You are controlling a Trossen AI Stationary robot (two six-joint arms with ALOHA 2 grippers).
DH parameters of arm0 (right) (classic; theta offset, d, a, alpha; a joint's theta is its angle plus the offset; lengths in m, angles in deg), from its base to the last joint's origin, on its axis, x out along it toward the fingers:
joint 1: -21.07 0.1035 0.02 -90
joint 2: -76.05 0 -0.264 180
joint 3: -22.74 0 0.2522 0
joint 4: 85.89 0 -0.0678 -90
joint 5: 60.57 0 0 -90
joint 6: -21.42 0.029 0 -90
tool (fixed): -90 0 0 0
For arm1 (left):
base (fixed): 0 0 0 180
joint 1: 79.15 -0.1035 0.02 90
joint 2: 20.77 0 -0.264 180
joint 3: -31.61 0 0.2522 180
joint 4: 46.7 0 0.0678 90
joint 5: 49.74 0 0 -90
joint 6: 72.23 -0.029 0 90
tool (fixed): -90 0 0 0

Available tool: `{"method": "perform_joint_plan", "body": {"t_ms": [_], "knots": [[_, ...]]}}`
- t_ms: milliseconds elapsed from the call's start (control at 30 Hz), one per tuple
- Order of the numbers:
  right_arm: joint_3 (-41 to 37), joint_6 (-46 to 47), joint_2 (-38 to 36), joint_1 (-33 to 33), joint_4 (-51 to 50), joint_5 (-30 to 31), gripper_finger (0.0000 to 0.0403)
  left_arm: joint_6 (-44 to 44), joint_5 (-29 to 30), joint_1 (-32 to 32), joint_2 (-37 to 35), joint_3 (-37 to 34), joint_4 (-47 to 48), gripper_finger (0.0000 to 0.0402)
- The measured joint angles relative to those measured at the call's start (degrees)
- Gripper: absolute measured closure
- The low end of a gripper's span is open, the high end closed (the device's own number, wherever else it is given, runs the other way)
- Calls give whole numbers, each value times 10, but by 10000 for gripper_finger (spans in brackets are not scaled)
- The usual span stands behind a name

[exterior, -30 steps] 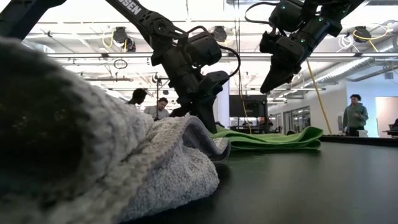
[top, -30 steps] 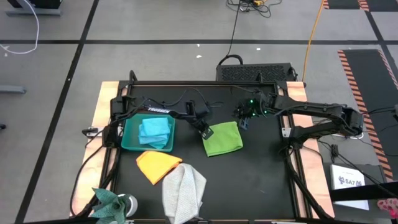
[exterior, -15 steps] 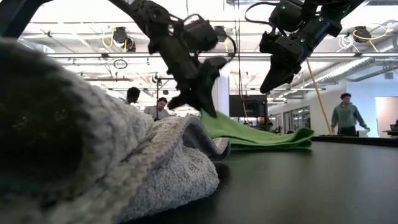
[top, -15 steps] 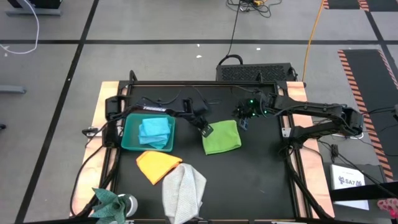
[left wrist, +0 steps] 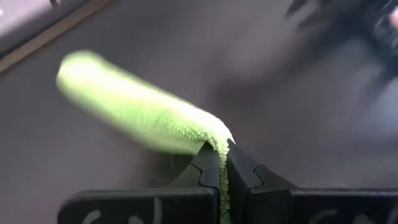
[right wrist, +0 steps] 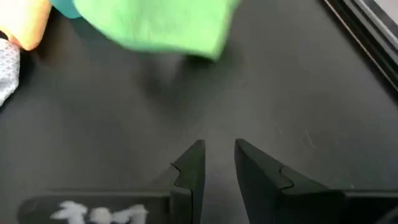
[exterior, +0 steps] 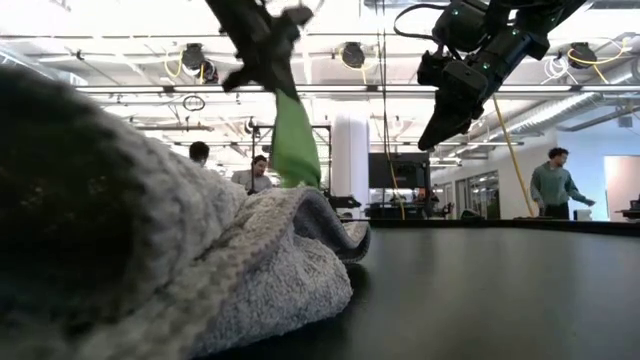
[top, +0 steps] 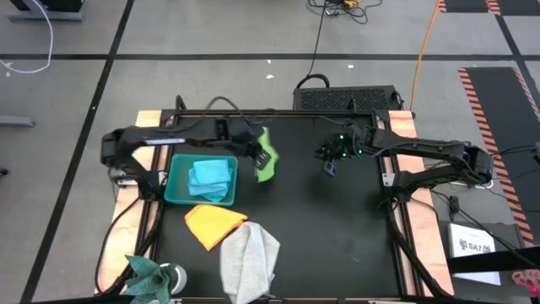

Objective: Fold microfiber towels
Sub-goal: Stack the folded green microfiber towel on top of the blue microfiber towel into the bin

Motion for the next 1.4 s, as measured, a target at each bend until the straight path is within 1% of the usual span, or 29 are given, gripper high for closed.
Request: {"method": "perform_joint_plan", "body": {"t_ms": [100,267,400,533,567,633,767,933,1067,1400], "knots": [[0,-4,0,-2,0,1,326,10,21,2,-43,0,5,401],[0,-15,0,-4,1,14,326,19,28,4,-100,0,12,401],[0,-15,0,-6,0,14,326,31,21,6,-131,0,54,401],[0,-15,0,-6,3,14,326,40,20,8,-145,0,89,401],[0,-15,0,-6,4,15,326,40,13,7,-147,0,99,401],[0,-15,0,-6,4,15,326,39,-18,7,-150,0,108,401],[0,-13,0,-6,5,16,326,41,-73,7,-148,0,157,401],[0,-10,0,-6,13,28,326,55,-95,7,-149,0,192,401],[0,-1,0,-6,13,29,326,66,-112,7,-160,0,262,401],[0,5,0,-6,22,29,326,65,-120,7,-176,0,475,401]]}}
